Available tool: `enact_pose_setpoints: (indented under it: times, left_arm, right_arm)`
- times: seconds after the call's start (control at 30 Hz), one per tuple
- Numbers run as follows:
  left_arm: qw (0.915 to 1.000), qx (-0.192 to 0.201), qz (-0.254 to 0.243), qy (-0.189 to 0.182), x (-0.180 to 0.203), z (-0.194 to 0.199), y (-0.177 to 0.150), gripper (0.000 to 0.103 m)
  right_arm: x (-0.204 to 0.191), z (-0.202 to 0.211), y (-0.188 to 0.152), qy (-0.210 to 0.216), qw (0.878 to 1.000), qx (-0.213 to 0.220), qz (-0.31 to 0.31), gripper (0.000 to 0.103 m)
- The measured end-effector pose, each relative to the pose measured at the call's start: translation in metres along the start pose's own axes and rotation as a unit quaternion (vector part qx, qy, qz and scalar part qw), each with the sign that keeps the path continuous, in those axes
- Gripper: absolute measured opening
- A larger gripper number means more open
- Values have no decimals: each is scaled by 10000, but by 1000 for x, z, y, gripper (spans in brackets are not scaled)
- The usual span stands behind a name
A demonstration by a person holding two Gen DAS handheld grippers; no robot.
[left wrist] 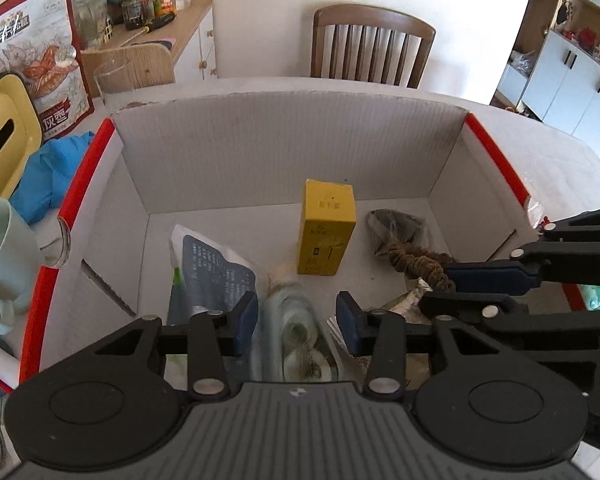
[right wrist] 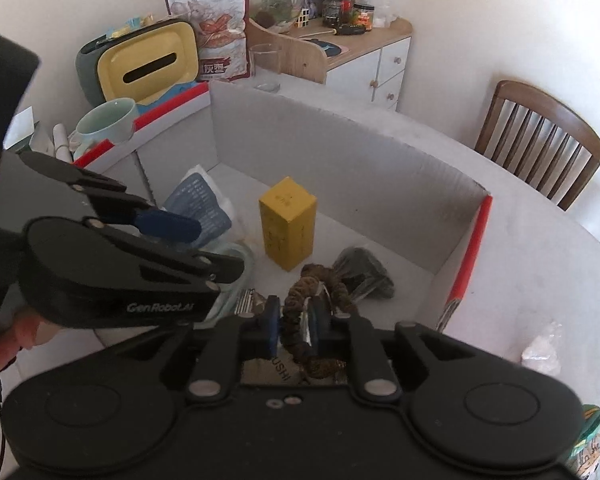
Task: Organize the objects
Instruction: 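Open left gripper releasing tape dispenser in box while right gripper releases brown wire, then move both tools back from the box to the item pile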
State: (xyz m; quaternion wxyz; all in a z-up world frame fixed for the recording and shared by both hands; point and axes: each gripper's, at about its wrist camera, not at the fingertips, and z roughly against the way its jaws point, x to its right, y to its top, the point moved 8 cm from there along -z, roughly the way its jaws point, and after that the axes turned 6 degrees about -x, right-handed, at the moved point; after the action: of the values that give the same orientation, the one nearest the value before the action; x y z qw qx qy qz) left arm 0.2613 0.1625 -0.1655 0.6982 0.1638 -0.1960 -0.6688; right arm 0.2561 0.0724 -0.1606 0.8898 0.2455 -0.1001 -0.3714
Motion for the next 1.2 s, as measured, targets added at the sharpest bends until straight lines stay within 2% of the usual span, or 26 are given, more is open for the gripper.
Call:
enact_pose_setpoints:
  times: [0.1,0.3,0.47,0.67,0.83,1.0,1.07,1.2]
  left_arm:
    - [10000,-25,10,-3,-1,0,0,43]
    - [9999,52,150,24,-4,8,-2,43]
    - [9996,178,214,81,-6,17,-3,55]
    - [9989,344,326,37,-6,34,-1,62]
    - [9986,469,233,42,3,48,-3,64]
    - [9983,560,137,71,9,60,-6,65]
    - [9980,621,104,81,14,66,-7,70]
    - [9972,741,72,64,25,81,-9,75]
  right_arm:
    - [1,1,-1,80,9999,8,-64,17]
    - [8,17,-4,280,9992,155,-235,27]
    - [10,32,-6,338,9985,281,-311,33]
    - [10,48,-11,300,9983,392,-318,35]
    - [11,63,-14,255,9979,506,-324,39]
    - [10,82,-16,305,9966,682,-345,47]
    - [10,91,-17,326,9962,737,-342,54]
    - [10,108,-21,346,9951,874,-301,61]
